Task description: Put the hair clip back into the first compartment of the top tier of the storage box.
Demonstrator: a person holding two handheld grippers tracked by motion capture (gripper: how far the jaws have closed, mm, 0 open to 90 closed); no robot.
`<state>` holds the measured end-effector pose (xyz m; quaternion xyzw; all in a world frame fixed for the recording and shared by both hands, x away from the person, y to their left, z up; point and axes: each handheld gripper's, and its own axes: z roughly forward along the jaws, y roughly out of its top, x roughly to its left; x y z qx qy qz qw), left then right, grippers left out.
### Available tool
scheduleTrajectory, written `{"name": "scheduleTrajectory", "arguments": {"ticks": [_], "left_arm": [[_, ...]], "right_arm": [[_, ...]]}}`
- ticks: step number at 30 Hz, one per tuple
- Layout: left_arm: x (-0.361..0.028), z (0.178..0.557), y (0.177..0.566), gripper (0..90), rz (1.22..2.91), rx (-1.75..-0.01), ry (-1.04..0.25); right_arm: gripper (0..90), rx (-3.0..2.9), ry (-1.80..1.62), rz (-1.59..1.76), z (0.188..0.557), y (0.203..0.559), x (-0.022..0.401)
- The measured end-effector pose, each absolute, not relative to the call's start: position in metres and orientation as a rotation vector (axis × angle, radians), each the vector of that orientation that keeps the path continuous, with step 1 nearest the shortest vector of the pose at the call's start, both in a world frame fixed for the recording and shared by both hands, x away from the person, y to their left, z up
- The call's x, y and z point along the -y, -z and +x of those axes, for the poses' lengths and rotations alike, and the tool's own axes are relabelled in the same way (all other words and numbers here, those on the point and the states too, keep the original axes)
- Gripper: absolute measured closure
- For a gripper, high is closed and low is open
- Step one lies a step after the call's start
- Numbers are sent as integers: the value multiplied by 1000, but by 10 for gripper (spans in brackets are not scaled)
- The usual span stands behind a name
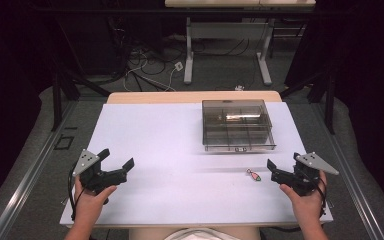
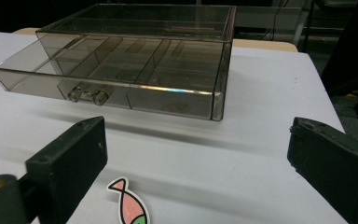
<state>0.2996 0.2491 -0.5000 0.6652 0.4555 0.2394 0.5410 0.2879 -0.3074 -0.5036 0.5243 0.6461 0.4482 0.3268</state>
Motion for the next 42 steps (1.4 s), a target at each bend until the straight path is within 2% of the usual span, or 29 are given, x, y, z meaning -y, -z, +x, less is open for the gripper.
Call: {"name": "scheduleTrajectory", "arguments": {"ticks": [5, 9, 14, 28, 42], "left_arm": [[-247, 299, 500, 4, 1585, -1072, -582], [-247, 298, 501, 4, 1592, -1070, -580], [-245, 297, 503, 5, 1607, -1064, -581], [-243, 297, 504, 5, 1623, -1068, -560], [-237, 295, 505, 11, 1653, -1041, -566]], "right_arm": [[86, -1719, -1174, 1349, 289, 507, 306], [150, -1739, -1181, 1330, 291, 509, 304], [155, -1767, -1187, 1325, 294, 512, 299], [281, -1883, -1212, 1258, 296, 518, 289], [295, -1934, -1180, 1197, 299, 522, 282]]}}
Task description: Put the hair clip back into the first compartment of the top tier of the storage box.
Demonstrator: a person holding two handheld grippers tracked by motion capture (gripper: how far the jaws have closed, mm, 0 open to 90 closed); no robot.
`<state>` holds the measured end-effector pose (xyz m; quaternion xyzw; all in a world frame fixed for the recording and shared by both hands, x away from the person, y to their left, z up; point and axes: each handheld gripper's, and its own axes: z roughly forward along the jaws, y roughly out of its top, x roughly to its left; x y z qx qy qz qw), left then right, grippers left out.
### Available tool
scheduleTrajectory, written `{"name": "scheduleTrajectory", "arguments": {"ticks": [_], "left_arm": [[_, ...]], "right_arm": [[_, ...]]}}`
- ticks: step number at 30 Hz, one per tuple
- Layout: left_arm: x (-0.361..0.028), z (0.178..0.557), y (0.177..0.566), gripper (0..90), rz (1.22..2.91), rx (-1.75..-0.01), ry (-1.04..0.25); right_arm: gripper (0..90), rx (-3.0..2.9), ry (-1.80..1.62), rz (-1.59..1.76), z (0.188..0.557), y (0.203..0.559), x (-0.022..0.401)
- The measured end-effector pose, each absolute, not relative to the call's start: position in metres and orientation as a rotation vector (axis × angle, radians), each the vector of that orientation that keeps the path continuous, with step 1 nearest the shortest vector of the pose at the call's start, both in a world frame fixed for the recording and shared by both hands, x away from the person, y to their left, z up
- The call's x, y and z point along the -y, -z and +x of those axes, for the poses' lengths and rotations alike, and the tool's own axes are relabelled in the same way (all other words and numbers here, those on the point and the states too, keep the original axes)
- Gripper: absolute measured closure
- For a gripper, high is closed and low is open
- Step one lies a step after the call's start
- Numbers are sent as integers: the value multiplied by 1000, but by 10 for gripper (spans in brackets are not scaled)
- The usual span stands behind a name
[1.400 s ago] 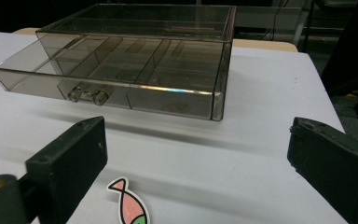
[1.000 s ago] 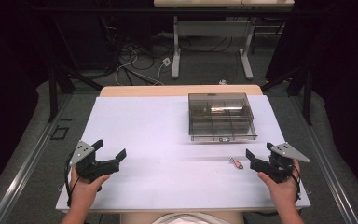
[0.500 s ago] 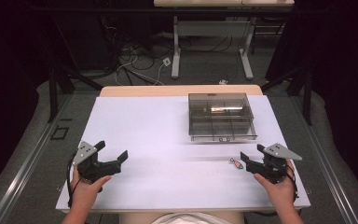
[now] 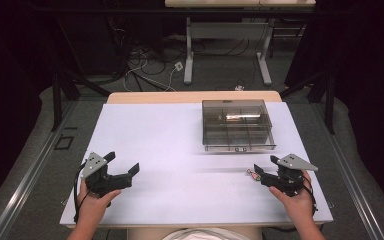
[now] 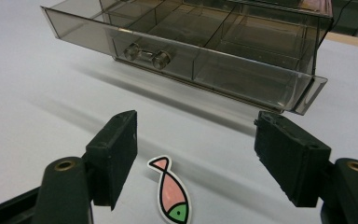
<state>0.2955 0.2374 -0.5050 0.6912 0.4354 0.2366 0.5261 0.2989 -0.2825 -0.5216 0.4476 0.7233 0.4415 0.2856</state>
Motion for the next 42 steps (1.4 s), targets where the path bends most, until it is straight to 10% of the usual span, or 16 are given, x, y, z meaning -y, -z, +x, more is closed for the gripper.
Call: {"name": "scheduleTrajectory", "arguments": {"ticks": [42], "left_arm": [[-235, 295, 506, 41, 1699, -1032, -574]], "right_arm": [[572, -2146, -1078, 1343, 318, 542, 276]]}}
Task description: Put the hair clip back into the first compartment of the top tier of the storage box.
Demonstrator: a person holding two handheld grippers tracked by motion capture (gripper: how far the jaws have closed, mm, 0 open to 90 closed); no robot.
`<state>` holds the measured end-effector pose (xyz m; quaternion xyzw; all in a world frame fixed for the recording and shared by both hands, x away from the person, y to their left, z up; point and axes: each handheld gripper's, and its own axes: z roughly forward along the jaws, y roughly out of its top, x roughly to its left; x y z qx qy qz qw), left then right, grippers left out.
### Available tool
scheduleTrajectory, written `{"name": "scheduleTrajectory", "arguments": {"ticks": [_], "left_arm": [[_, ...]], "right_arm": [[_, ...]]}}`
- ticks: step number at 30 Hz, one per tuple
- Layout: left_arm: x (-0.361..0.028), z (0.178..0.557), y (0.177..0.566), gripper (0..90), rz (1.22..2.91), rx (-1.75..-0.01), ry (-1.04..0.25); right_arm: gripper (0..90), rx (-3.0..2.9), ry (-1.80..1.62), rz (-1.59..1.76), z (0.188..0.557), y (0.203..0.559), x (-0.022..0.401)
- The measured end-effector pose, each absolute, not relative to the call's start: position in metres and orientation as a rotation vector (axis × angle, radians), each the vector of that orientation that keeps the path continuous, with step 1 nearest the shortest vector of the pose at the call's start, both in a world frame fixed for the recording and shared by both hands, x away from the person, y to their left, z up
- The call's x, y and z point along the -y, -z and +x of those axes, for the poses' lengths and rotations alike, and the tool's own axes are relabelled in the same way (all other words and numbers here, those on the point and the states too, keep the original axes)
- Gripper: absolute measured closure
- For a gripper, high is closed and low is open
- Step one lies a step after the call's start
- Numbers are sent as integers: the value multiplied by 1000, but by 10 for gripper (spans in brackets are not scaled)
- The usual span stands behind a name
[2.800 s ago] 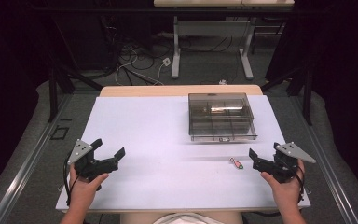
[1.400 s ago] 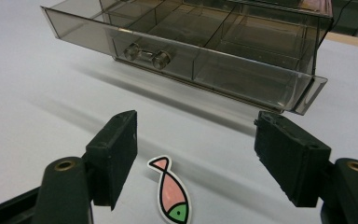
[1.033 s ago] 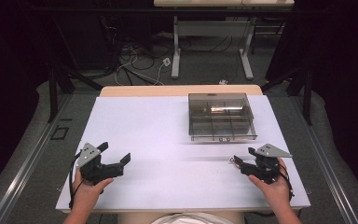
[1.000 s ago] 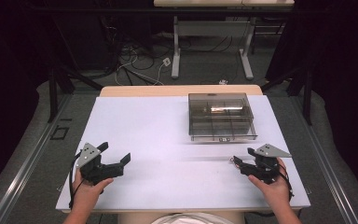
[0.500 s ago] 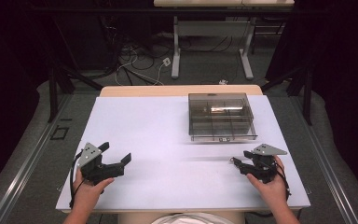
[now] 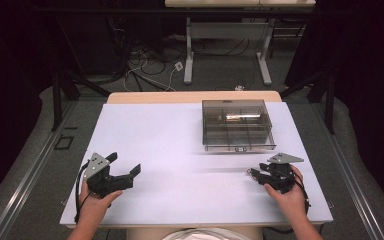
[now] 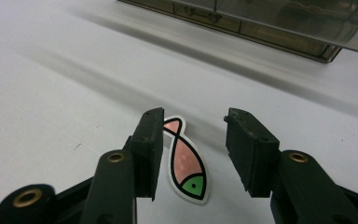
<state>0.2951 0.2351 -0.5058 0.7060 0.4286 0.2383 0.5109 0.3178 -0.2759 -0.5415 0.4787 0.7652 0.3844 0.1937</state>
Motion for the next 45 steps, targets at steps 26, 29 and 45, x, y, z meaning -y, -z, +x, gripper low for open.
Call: {"name": "scheduleTrajectory", "arguments": {"ticks": [26, 29, 45], "left_arm": [[-236, 296, 507, 49, 1706, -1044, -577], [-236, 296, 507, 50, 1705, -1044, -578], [-237, 296, 507, 54, 1709, -1044, -580]], "right_arm": [[675, -2217, -1036, 1413, 324, 554, 276], [690, -2226, -1033, 1411, 324, 555, 275], [769, -2215, -1055, 1422, 323, 554, 277]]}}
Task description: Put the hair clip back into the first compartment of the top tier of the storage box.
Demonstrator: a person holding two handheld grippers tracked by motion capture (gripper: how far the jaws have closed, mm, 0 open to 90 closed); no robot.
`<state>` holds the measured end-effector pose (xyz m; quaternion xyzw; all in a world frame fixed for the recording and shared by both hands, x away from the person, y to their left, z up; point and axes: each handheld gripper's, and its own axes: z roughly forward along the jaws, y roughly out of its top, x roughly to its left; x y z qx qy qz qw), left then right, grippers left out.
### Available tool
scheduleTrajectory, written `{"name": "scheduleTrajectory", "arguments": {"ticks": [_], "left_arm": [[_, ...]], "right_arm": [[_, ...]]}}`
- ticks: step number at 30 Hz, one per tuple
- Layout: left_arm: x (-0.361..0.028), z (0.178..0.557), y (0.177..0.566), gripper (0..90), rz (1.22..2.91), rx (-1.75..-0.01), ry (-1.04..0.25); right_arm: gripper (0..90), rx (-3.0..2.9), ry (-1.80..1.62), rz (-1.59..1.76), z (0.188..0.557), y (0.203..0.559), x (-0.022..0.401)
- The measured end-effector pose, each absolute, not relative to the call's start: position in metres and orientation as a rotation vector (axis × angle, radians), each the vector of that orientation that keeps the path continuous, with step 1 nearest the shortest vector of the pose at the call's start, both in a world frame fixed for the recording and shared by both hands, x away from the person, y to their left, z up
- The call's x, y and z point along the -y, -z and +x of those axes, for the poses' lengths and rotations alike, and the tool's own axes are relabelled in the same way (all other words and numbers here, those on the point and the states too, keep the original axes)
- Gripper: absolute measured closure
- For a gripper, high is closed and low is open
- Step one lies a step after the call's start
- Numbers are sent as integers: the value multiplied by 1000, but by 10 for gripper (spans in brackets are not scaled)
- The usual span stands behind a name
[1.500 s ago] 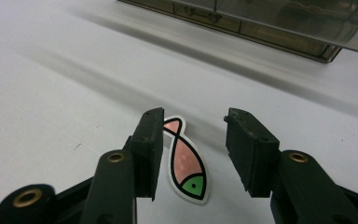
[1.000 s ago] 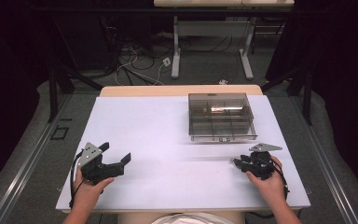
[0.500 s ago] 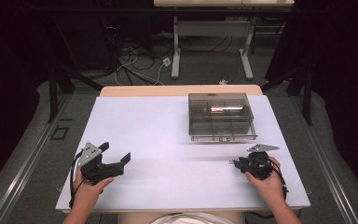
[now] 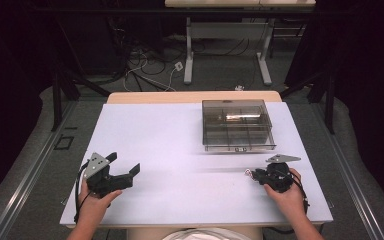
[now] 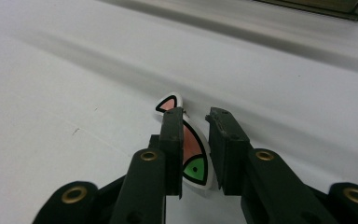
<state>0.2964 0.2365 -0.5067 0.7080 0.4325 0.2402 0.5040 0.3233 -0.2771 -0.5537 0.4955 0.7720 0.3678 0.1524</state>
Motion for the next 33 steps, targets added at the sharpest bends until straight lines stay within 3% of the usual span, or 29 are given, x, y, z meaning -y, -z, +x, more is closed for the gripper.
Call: {"name": "scheduleTrajectory", "arguments": {"ticks": [22, 33], "left_arm": [[-236, 296, 507, 59, 1703, -1052, -575], [-237, 297, 507, 59, 1701, -1052, -578]], "right_arm": [[891, -2229, -1104, 1418, 318, 546, 275], [896, -2229, -1107, 1424, 318, 545, 274]]}}
